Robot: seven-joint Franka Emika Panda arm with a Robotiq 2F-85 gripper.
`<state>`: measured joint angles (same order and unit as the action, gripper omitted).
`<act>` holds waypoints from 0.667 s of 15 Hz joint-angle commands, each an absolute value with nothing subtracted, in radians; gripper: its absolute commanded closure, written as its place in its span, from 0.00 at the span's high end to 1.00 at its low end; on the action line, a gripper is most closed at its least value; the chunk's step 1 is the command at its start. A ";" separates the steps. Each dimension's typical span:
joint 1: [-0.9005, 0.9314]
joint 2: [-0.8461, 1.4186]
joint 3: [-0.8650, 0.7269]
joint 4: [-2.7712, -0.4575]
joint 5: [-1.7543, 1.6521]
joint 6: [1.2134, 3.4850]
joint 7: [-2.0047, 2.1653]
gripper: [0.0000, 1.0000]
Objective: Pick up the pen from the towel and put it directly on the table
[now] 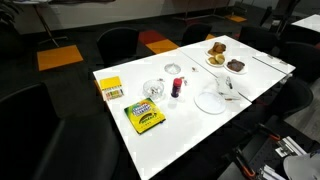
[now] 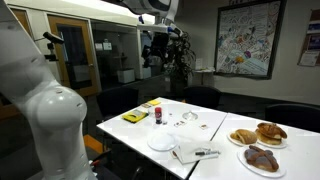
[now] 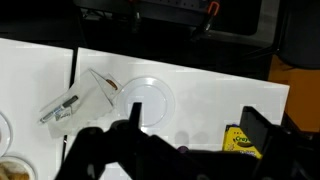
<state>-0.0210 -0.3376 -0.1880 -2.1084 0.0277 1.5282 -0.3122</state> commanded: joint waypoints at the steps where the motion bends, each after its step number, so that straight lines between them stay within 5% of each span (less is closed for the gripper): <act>1: -0.038 -0.336 -0.176 -2.107 0.036 1.525 -0.317 1.00; 10: -0.116 -0.359 -0.220 -2.297 -0.111 1.999 -0.280 1.00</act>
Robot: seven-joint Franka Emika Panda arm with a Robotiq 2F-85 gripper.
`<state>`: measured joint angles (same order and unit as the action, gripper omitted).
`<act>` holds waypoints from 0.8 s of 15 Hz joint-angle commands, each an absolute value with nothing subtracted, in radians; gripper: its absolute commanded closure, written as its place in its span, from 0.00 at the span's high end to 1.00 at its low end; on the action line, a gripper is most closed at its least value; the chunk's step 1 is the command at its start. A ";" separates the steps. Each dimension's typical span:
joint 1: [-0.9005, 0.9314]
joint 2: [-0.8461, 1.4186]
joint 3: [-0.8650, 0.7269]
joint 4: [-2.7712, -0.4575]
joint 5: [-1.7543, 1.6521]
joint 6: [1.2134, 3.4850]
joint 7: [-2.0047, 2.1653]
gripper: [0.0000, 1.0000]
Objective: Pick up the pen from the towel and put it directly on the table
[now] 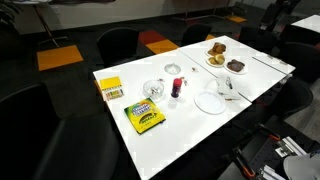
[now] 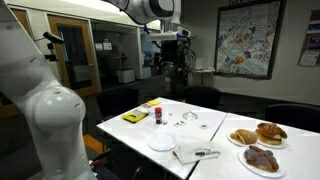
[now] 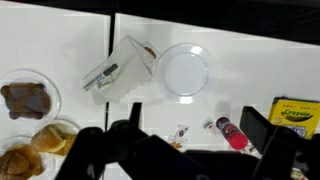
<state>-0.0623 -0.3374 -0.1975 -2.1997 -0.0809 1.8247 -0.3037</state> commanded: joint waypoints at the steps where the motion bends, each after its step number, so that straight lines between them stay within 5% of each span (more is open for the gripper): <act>1: -0.133 -0.353 -0.235 -2.323 -0.107 2.067 -0.264 1.00; 9: -0.186 -0.275 -0.331 -2.451 0.076 2.449 -0.197 1.00; 12: -0.196 -0.270 -0.326 -2.439 0.101 2.412 -0.179 1.00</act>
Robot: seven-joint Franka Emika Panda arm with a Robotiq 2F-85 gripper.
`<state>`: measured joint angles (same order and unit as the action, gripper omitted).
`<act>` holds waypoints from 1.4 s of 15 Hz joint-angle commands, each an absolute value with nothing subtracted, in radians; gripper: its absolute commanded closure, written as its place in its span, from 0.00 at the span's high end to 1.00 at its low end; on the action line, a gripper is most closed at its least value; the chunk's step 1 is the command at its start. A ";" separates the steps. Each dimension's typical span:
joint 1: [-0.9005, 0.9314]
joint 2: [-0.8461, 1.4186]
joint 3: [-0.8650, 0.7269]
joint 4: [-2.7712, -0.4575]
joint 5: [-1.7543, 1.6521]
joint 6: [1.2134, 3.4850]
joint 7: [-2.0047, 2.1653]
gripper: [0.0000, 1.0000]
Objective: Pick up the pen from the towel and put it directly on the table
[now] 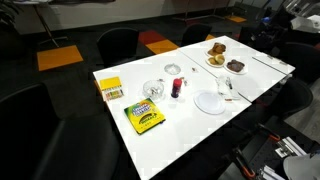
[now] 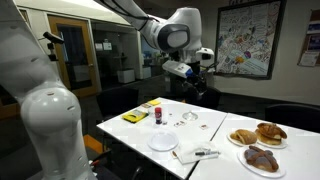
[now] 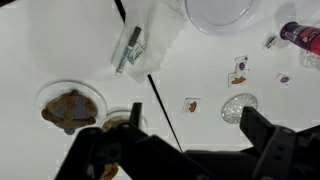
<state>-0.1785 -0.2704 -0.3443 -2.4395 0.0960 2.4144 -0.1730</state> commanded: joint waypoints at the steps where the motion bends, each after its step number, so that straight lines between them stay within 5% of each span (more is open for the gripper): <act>1: -0.200 -0.260 -0.328 -2.438 0.106 2.412 -0.175 1.00; 21: -0.305 0.233 -0.339 -2.163 0.454 2.407 -0.175 1.00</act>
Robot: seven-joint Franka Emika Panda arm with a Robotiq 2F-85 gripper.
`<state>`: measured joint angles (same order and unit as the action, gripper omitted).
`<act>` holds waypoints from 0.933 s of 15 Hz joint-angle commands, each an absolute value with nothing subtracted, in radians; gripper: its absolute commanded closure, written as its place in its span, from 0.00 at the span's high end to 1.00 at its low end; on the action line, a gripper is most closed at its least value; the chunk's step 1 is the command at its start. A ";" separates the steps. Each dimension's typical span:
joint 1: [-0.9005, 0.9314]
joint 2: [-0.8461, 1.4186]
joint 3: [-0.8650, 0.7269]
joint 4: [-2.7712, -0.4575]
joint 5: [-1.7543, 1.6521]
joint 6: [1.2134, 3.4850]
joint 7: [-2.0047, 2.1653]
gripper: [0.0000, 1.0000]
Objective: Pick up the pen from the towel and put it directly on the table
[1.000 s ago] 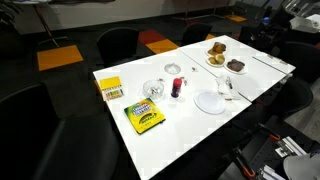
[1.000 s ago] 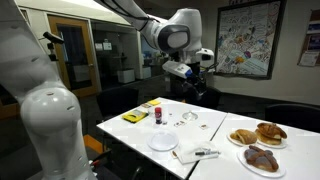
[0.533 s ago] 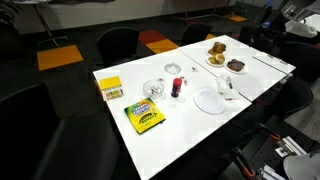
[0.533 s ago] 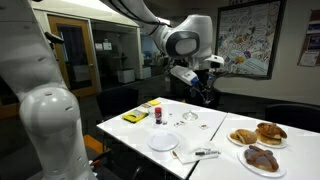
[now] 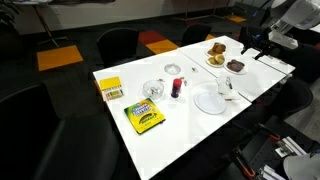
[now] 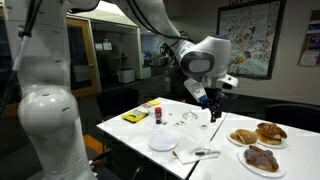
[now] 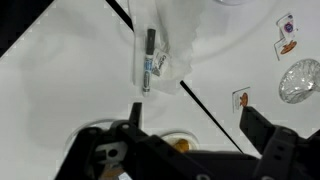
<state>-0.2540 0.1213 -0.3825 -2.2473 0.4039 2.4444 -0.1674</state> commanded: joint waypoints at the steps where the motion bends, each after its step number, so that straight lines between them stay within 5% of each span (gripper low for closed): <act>1: -0.315 0.261 -0.327 -2.151 0.458 2.411 -0.168 1.00; 14: -0.346 0.444 -0.223 -2.135 0.432 2.526 -0.072 1.00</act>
<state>-0.3207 0.4056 -0.2447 -2.1446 0.4373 2.4829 -0.0998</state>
